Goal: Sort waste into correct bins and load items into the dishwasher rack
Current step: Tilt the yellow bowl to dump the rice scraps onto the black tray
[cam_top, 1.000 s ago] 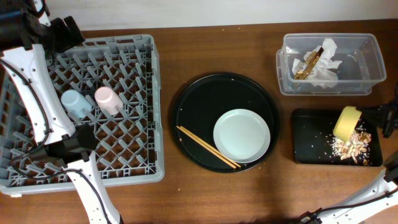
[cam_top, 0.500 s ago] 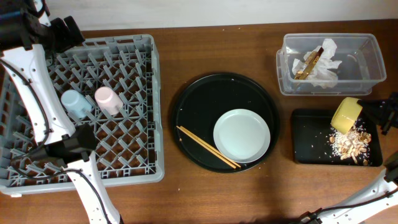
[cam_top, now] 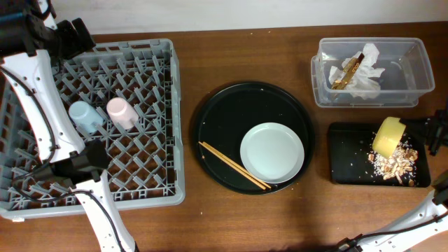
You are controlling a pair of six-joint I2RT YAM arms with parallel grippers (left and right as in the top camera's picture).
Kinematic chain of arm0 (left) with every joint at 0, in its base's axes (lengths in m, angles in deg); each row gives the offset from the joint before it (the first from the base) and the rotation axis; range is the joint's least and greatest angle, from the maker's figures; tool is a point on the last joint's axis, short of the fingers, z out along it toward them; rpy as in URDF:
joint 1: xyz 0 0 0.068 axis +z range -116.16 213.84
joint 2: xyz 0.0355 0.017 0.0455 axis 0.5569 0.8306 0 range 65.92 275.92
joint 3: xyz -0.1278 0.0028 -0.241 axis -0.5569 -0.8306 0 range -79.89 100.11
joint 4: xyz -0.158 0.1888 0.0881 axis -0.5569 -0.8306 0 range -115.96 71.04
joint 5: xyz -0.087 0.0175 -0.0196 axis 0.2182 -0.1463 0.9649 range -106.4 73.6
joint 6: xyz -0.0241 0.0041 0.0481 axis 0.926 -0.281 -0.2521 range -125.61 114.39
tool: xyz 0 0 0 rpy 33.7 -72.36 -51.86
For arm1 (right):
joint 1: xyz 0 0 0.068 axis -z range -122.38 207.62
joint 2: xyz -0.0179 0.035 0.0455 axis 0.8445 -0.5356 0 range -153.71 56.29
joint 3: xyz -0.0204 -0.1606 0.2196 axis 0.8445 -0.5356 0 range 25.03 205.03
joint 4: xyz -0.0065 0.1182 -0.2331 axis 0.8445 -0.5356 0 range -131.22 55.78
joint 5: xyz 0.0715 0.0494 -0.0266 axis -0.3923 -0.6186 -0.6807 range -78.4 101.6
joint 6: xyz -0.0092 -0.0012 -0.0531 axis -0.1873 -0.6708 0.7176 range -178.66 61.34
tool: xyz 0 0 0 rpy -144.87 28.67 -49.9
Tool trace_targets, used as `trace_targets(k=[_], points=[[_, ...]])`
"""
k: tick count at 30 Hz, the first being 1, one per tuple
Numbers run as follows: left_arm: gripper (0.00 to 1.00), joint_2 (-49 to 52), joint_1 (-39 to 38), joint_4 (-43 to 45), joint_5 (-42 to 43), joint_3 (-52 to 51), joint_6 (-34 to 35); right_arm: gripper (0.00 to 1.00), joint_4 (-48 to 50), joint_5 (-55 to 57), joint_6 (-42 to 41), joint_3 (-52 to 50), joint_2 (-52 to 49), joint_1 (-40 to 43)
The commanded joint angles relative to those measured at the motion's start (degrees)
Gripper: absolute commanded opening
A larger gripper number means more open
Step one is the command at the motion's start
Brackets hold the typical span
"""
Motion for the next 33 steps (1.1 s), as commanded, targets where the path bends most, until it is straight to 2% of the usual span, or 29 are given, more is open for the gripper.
trace_targets(k=[1, 2, 3, 6, 11, 13, 15, 17, 19, 21, 24, 26, 33], points=[[0.99, -0.5, 0.13, -0.04, -0.83, 0.42, 0.13, 0.04, 1.4, 0.85, -0.11, -0.35, 1.31, 0.04], [0.99, -0.5, 0.13, -0.04, -0.83, 0.42, 0.13, 0.04, 0.92, 2.64, -4.74, -0.35, 1.16, 0.04], [0.99, -0.5, 0.13, -0.04, -0.83, 0.42, 0.13, 0.04, -0.37, 1.68, -5.97, -0.57, 1.18, 0.04], [1.0, -0.5, 0.13, -0.04, -0.83, 0.42, 0.13, 0.04, -0.31, -1.55, 3.63, -0.66, 1.62, 0.04], [0.99, -0.5, 0.13, -0.04, -0.83, 0.42, 0.13, 0.04, -0.37, 1.29, -1.03, -0.94, 1.68, -0.02], [0.99, -0.5, 0.15, -0.04, -0.83, 0.42, 0.13, 0.04, -0.37, -2.12, 3.85, -1.6, 2.29, -0.24], [0.99, -0.5, 0.13, -0.04, -0.83, 0.42, 0.13, 0.04, -0.37, -2.99, 1.88, -2.36, 2.38, -0.22], [0.99, -0.5, 0.13, -0.04, -0.83, 0.42, 0.13, 0.04, -0.37, -3.1, -4.42, -4.37, 2.38, -0.09], [0.99, -0.5, 0.13, -0.04, -0.83, 0.42, 0.13, 0.04, -0.37, -6.12, -5.35, -7.48, 2.38, -0.11], [0.99, -0.5, 0.13, -0.04, -0.83, 0.42, 0.13, 0.04, -0.37, -8.46, -3.74, -11.08, 2.38, -0.11], [0.99, -0.5, 0.13, -0.04, -0.83, 0.42, 0.13, 0.04, -0.37, -13.05, 2.89, -16.85, 2.38, 0.63], [0.99, -0.5, 0.13, -0.04, -0.83, 0.42, 0.13, 0.04, -0.37, -15.37, 6.64, -17.27, 2.38, 1.49], [0.99, -0.5, 0.13, -0.04, -0.83, 0.42, 0.13, 0.04, -0.35, -17.4, 3.45, -16.94, 5.57, 5.53]])
